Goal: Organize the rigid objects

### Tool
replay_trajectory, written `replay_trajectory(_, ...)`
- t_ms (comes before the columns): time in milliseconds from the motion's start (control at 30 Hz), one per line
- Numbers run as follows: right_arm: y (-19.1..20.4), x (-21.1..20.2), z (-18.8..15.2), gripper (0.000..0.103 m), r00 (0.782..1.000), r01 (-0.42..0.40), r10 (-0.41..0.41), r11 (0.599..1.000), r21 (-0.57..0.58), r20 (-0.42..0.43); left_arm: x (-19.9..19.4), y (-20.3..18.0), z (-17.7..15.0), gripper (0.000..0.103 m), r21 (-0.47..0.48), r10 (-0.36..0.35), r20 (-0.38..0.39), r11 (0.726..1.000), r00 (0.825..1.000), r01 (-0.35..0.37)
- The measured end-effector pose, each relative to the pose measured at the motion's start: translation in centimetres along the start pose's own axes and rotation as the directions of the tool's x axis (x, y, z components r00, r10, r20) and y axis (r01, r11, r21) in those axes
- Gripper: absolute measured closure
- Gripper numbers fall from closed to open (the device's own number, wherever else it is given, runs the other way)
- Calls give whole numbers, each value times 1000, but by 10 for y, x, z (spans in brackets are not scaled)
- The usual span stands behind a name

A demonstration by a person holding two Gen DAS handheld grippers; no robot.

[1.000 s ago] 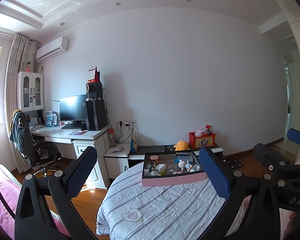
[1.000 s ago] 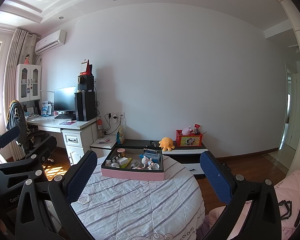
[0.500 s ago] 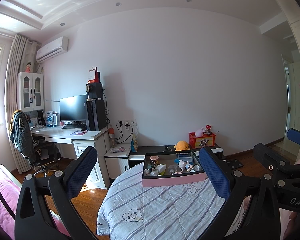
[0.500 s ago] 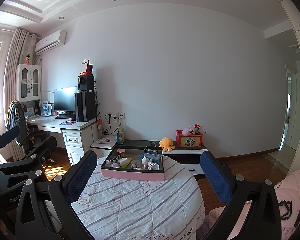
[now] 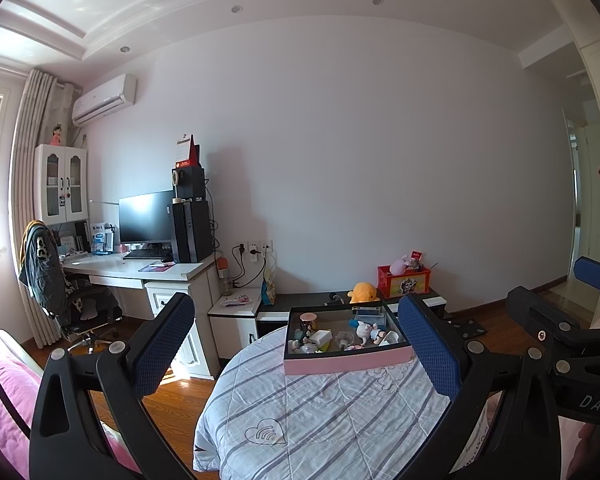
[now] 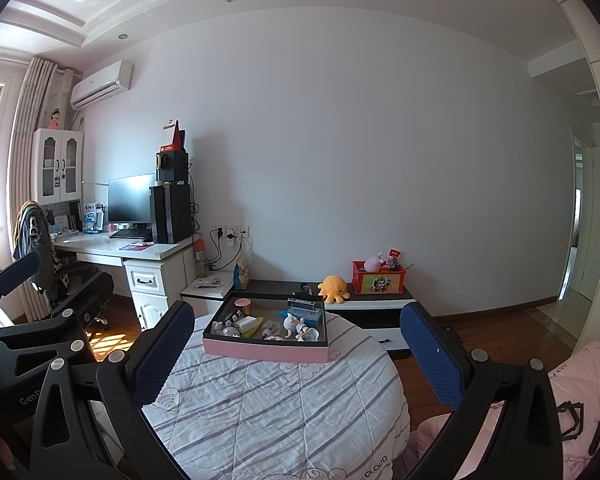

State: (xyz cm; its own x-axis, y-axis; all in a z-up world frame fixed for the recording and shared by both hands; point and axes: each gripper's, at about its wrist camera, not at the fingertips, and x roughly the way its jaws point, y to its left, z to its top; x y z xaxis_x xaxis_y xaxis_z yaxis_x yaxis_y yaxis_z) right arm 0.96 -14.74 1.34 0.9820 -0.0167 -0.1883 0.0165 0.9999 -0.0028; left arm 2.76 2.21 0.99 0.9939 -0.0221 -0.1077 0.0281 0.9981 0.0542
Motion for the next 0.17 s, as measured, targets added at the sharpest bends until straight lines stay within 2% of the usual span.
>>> replay_trajectory(167, 0, 0, 1, 0, 1000, -1, 1, 1000, 1, -1, 1, 0, 1, 0, -1, -2, -1, 1000, 1000, 2)
